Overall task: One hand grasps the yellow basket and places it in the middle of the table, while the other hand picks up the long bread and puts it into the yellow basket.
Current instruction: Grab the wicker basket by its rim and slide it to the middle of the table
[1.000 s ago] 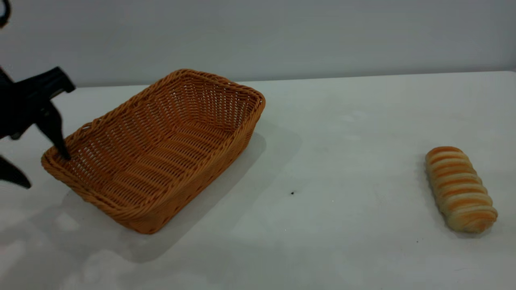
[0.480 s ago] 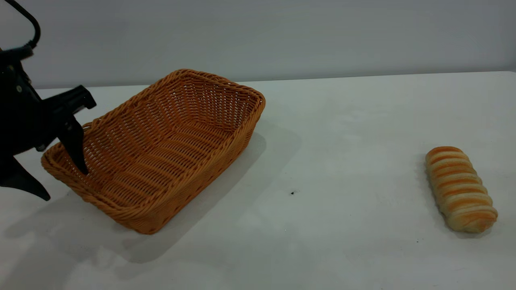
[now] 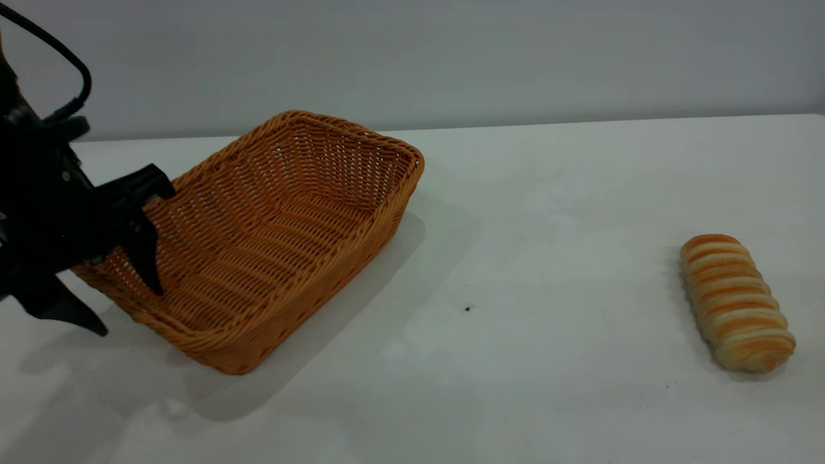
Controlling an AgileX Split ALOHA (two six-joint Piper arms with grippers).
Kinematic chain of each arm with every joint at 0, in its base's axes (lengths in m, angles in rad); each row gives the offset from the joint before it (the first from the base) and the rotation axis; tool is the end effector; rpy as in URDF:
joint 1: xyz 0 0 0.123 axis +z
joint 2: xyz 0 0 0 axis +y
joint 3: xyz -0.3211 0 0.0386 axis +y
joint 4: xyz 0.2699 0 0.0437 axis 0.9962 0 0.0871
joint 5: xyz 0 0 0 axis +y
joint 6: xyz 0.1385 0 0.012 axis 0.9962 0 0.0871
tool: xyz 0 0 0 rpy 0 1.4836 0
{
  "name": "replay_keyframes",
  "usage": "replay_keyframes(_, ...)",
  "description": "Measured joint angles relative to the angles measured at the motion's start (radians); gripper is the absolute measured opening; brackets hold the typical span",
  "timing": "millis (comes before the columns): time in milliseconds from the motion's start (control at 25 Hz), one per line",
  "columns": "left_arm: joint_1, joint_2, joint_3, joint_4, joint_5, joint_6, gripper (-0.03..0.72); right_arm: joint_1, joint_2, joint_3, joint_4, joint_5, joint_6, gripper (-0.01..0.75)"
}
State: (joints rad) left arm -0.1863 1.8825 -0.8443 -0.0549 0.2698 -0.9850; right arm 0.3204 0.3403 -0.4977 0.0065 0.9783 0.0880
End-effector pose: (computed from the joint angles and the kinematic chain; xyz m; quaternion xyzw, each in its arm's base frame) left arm 0.3510 -0.0682 0.0759 -0.4056 0.8973 -0.1060 0.1385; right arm 0.0691 0.0237 0.2589 -0.1054 0.9076 0.0856 0.3973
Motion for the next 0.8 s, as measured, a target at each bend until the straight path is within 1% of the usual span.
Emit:
replay_keyframes(200, 0.000, 0.048, -0.001, -0.005, -0.081, 0.000, 0.536, 0.000, 0.000, 0.000, 0.000, 0.001, -0.001, 0.413)
replay_keyframes(320, 0.000, 0.068, -0.001, -0.005, -0.107, 0.000, 0.500, 0.000, 0.000, 0.000, 0.000, 0.001, -0.001, 0.413)
replay_keyframes(400, 0.000, 0.072, -0.001, -0.006, -0.127, 0.000, 0.422, 0.000, 0.000, 0.000, 0.000, 0.001, -0.001, 0.413)
replay_keyframes(480, 0.000, 0.072, -0.001, -0.007, -0.145, 0.000, 0.307, 0.000, 0.000, 0.000, 0.000, 0.001, -0.001, 0.413)
replay_keyframes(560, 0.000, 0.073, -0.001, -0.009, -0.172, -0.001, 0.155, 0.000, 0.000, 0.000, 0.000, 0.001, -0.001, 0.413)
replay_keyframes(600, 0.000, 0.073, -0.001, -0.015, -0.184, -0.009, 0.110, 0.000, 0.000, 0.000, 0.000, 0.001, -0.001, 0.413)
replay_keyframes(800, 0.001, 0.073, -0.003, -0.013, -0.203, -0.003, 0.105, 0.000, 0.000, 0.000, 0.000, 0.004, -0.001, 0.413)
